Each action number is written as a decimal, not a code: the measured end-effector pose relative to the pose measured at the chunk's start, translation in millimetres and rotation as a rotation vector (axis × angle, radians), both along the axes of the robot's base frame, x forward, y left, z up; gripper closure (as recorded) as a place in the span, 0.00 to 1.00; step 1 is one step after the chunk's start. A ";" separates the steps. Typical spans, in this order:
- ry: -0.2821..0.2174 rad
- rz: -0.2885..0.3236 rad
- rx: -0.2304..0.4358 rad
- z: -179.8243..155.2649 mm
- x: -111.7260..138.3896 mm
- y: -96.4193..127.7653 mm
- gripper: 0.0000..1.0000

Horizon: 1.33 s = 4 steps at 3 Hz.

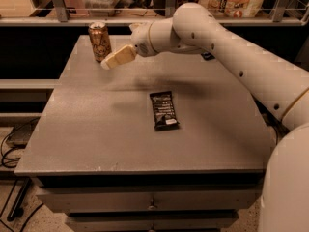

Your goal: Pick orange can

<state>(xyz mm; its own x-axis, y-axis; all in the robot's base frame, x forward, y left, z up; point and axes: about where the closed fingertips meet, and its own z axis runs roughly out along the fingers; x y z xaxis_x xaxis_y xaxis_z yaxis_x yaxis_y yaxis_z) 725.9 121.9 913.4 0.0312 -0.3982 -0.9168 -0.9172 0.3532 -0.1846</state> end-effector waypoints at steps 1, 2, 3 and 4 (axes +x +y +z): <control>0.000 0.000 0.000 0.0 0.0 0.1 0.00; 0.001 0.018 0.000 -3.6 5.0 12.2 0.00; -0.003 0.038 0.010 -8.6 15.8 31.3 0.00; -0.012 0.025 0.037 -12.9 27.1 40.9 0.00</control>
Offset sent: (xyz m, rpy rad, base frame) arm 0.0148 0.0254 -0.0073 -0.0006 -0.0016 0.0368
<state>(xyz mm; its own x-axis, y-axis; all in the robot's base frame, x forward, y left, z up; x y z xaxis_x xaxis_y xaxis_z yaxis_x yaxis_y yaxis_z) 753.0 162.7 900.4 0.0516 -0.3626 -0.9305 -0.9235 0.3373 -0.1826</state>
